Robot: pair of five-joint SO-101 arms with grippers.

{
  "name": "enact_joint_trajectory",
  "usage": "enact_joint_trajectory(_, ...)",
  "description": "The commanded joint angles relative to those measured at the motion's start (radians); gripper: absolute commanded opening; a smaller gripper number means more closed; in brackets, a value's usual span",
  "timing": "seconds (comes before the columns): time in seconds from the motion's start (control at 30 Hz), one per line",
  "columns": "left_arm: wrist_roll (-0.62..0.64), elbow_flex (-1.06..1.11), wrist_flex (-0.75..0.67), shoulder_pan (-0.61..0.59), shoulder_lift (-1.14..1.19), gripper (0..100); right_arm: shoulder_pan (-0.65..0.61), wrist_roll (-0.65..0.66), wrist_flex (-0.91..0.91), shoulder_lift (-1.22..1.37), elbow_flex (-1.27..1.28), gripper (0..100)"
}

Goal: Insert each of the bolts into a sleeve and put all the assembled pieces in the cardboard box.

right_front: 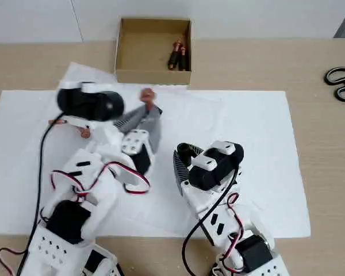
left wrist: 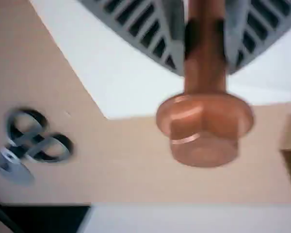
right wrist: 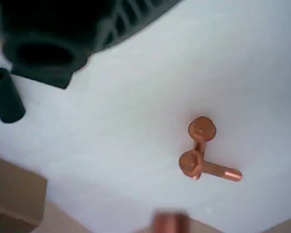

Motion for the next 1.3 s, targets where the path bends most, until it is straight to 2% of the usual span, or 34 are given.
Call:
enact_joint_trajectory(0.0,0.006,0.004,-0.034,0.041,-0.032,0,-0.007,-0.009,-0.025,-0.019,-0.011,0.4)
enact_joint_trajectory(0.2,0.008,0.041,-0.035,0.083,-0.068,0,-0.007,-0.015,-0.025,-0.019,-0.011,0.4)
enact_joint_trajectory(0.37,0.008,0.099,-0.063,0.115,-0.083,0,-0.007,-0.132,-0.03,-0.019,-0.012,0.4)
enact_joint_trajectory(0.63,0.005,0.183,-0.204,0.123,-0.084,0,-0.019,-0.133,-0.033,-0.018,-0.012,0.4)
enact_joint_trajectory(1.27,0.006,0.185,-0.209,0.098,-0.08,0,-0.041,-0.132,-0.028,-0.018,-0.012,0.4)
